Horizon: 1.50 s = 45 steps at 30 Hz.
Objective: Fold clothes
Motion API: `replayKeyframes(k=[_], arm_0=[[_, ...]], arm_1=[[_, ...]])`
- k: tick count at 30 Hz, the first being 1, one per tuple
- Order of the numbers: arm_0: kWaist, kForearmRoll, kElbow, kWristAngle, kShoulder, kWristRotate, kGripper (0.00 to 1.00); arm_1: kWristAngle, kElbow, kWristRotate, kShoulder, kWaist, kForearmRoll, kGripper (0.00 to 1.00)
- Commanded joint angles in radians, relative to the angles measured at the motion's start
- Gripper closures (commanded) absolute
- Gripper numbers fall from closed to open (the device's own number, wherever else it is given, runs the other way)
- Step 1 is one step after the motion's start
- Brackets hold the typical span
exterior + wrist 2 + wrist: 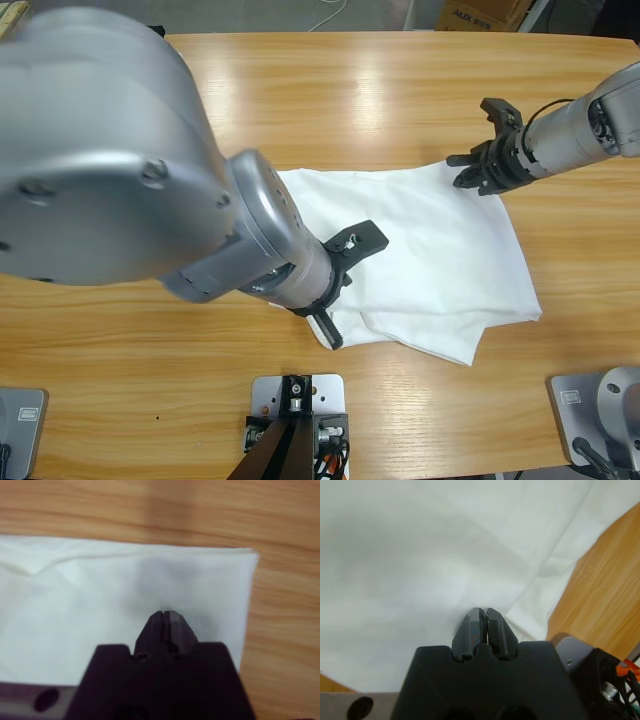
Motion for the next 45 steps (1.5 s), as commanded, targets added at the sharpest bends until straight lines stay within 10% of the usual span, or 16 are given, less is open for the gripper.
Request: replayKeyframes(k=[1, 22, 30, 40, 45], arm_0=[[-0.010, -0.027, 0.025, -0.016, 0.102, -0.016, 1.000], [-0.037, -0.166, 0.218, -0.070, 0.060, -0.052, 1.000], [-0.026, -0.156, 0.208, 0.039, -0.134, -0.063, 1.000], [0.130, -0.138, 0.127, 0.090, -0.082, -0.083, 1.000], [0.154, -0.056, 0.001, 0.071, 0.040, -0.106, 1.000]], arm_1=[[0.005, 0.008, -0.025, 0.066, -0.095, -0.029, 1.000], [-0.023, 0.003, -0.034, 0.055, -0.264, -0.030, 1.000], [0.016, -0.008, -0.030, -0.168, -0.262, 0.080, 1.000], [-0.018, 0.270, 0.356, -0.429, 0.208, 0.070, 1.000], [-0.094, 0.305, 0.465, -0.347, 0.227, 0.015, 1.000]])
